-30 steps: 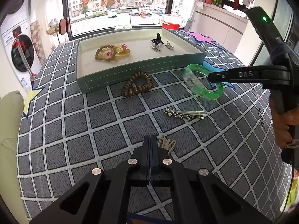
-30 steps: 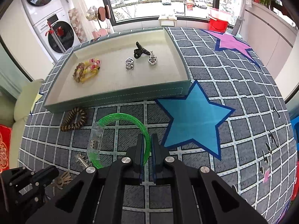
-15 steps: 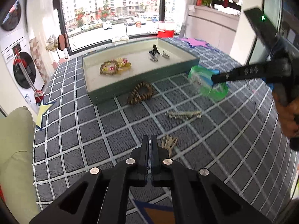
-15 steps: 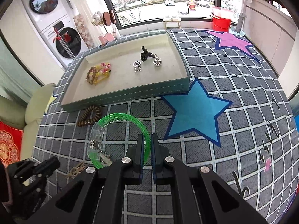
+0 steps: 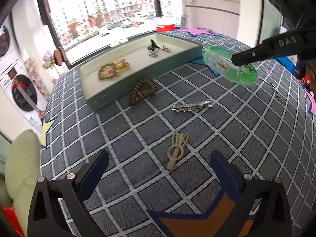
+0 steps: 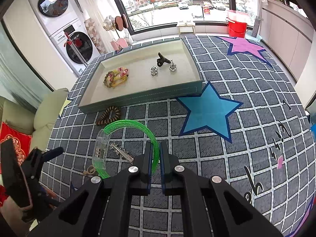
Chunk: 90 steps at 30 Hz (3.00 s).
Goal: Organize jewelry
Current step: 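Carry bangle and beige clip over the tray and open both tools to release them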
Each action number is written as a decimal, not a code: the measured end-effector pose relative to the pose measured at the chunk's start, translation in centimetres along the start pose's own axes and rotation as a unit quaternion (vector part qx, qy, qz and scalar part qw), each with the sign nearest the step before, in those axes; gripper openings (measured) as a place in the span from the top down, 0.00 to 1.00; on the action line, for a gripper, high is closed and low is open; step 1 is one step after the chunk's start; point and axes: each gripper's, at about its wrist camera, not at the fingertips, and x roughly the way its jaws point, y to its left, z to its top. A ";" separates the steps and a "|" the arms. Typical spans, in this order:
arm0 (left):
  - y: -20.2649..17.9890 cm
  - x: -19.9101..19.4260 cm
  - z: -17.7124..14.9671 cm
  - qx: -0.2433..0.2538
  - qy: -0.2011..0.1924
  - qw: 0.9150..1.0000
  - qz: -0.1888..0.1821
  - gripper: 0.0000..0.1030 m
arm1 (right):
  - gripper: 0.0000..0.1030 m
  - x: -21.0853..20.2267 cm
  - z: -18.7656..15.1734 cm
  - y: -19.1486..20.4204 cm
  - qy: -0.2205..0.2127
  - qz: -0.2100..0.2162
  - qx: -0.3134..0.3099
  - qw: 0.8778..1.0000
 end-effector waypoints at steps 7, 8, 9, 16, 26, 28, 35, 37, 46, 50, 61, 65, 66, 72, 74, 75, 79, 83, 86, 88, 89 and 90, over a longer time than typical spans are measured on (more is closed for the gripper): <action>-0.1 2.9 0.8 0.017 0.031 0.997 -0.066 0.44 | 0.92 -0.5 -0.7 0.1 -0.001 0.004 0.002 1.000; -0.1 2.9 0.8 0.018 0.033 0.997 -0.074 0.52 | 0.92 -0.6 -0.8 0.1 -0.002 0.005 0.002 1.000; -0.2 3.1 0.9 0.020 0.035 0.996 -0.082 0.68 | 0.92 -0.7 -0.8 0.2 -0.002 0.005 0.002 1.000; -0.7 3.0 0.9 0.010 0.029 0.997 -0.077 0.68 | 0.92 -1.0 -0.8 0.2 -0.006 0.009 0.004 1.000; 0.7 -2.7 0.3 -0.072 -0.013 0.997 -0.037 0.68 | 0.92 -1.2 -0.4 0.5 -0.012 0.013 0.001 1.000; 1.0 -3.4 0.8 -0.089 -0.024 0.995 -0.025 0.68 | 0.92 -1.2 -0.2 0.6 -0.013 0.015 0.000 1.000; 2.7 -6.1 2.2 -0.138 -0.054 0.989 0.004 0.68 | 0.92 -1.2 1.4 0.8 -0.019 0.020 -0.002 1.000; 3.1 -6.3 2.8 -0.150 -0.060 0.987 0.009 0.68 | 0.92 -1.2 2.1 0.9 -0.022 0.019 -0.003 1.000; 5.7 -5.8 6.7 -0.169 -0.084 0.982 0.024 0.68 | 0.93 0.0 6.6 0.9 -0.027 0.011 -0.001 1.000; 7.0 -5.0 8.6 -0.171 -0.090 0.981 0.034 0.68 | 0.93 1.0 8.6 1.0 -0.029 -0.002 -0.008 1.000; 9.8 0.0 12.4 -0.182 -0.070 0.980 0.049 0.68 | 0.93 6.4 13.8 0.2 -0.012 -0.017 0.007 1.000; 10.5 2.2 12.8 -0.191 -0.057 0.979 0.051 0.68 | 0.93 8.6 14.5 0.0 -0.002 -0.020 0.014 1.000; 10.7 2.6 12.9 -0.192 -0.054 0.978 0.052 0.68 | 0.93 9.2 14.6 0.0 0.001 -0.021 0.014 1.000; 11.3 5.2 13.1 -0.195 -0.036 0.978 0.064 0.68 | 0.93 11.9 14.9 -0.5 0.012 -0.031 0.020 0.999; 11.3 5.8 13.2 -0.193 -0.032 0.978 0.067 0.68 | 0.93 12.5 15.0 -0.7 0.013 -0.033 0.025 0.999; 11.3 6.1 13.2 -0.193 -0.030 0.978 0.067 0.68 | 0.93 12.8 15.1 -0.8 0.014 -0.035 0.027 0.999; 11.1 7.0 13.1 -0.189 -0.020 0.979 0.071 0.68 | 0.93 13.7 15.2 -1.0 0.014 -0.049 0.024 0.998; 10.7 7.5 13.1 -0.182 -0.017 0.980 0.074 0.68 | 0.93 14.3 14.9 -1.0 0.017 -0.056 0.018 0.998; 10.4 7.7 13.4 -0.178 -0.016 0.981 0.077 0.68 | 0.92 14.7 14.7 -1.1 0.021 -0.060 0.016 0.998; 10.3 7.8 13.4 -0.178 -0.017 0.981 0.079 0.68 | 0.92 15.0 14.6 -1.2 0.026 -0.059 0.018 0.998; 10.3 7.8 13.3 -0.178 -0.017 0.981 0.079 0.68 | 0.92 15.0 14.5 -1.2 0.025 -0.058 0.018 0.998; 10.2 7.9 13.3 -0.178 -0.017 0.981 0.078 0.68 | 0.92 15.0 14.5 -1.1 0.024 -0.060 0.017 0.998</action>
